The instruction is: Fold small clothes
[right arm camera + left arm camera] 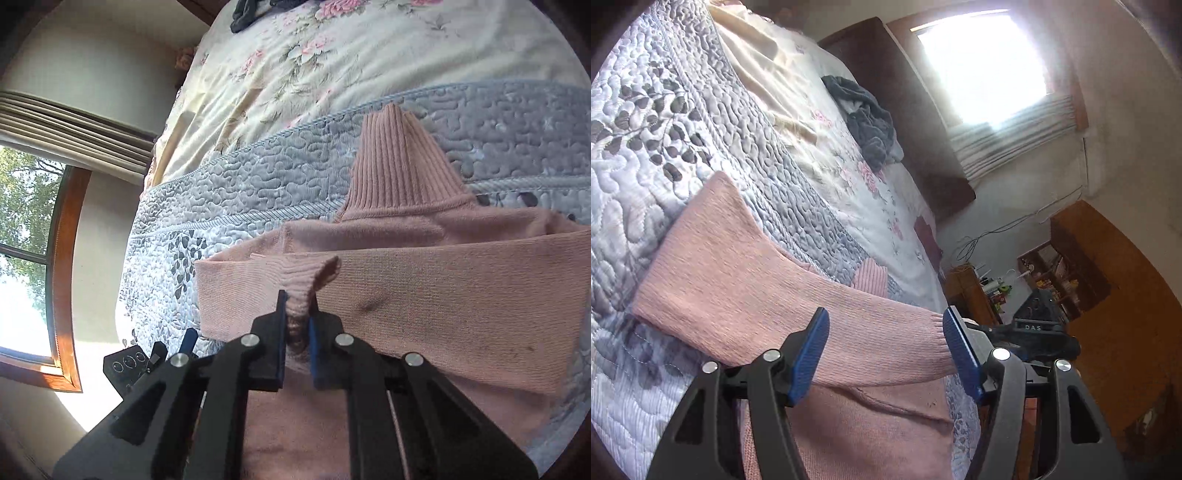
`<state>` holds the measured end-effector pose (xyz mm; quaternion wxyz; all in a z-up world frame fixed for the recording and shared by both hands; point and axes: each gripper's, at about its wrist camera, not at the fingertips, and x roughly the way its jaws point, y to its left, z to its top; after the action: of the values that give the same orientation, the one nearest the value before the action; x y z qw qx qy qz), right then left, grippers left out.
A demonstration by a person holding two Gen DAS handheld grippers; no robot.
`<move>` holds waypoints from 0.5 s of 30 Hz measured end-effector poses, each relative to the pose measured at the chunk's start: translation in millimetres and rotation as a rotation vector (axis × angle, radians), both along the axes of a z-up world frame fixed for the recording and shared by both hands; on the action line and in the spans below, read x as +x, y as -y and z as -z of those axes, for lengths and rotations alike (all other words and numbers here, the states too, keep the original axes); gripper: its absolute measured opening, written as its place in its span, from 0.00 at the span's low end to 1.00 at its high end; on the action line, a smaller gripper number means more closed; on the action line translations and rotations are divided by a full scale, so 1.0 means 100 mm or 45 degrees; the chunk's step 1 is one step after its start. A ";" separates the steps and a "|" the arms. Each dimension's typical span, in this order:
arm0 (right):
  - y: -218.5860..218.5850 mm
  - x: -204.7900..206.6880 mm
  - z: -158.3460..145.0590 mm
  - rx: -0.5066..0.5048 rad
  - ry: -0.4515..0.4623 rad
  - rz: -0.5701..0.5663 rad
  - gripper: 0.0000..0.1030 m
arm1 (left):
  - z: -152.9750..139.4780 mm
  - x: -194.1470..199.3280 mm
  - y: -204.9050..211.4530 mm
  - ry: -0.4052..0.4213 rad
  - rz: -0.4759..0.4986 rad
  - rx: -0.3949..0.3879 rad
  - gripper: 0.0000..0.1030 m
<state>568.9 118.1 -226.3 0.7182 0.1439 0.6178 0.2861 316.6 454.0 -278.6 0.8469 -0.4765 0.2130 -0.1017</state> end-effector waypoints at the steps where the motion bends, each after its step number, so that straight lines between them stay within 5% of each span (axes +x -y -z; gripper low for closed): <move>1: 0.07 0.01 -0.12 -0.021 0.027 0.013 0.08 | 0.00 -0.02 -0.05 0.001 -0.025 -0.006 0.62; 6: 0.51 0.02 -0.35 -0.089 0.076 0.098 0.08 | 0.05 -0.07 -0.23 -0.009 -0.084 -0.054 0.61; 15: 1.38 0.15 0.14 -0.135 -0.013 0.263 0.08 | 0.10 0.01 -0.20 -0.036 -0.063 -0.033 0.61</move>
<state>583.8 -19.9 -240.4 0.7474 0.1701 0.6174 0.1766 317.6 474.5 -288.3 0.8397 -0.4940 0.2119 -0.0768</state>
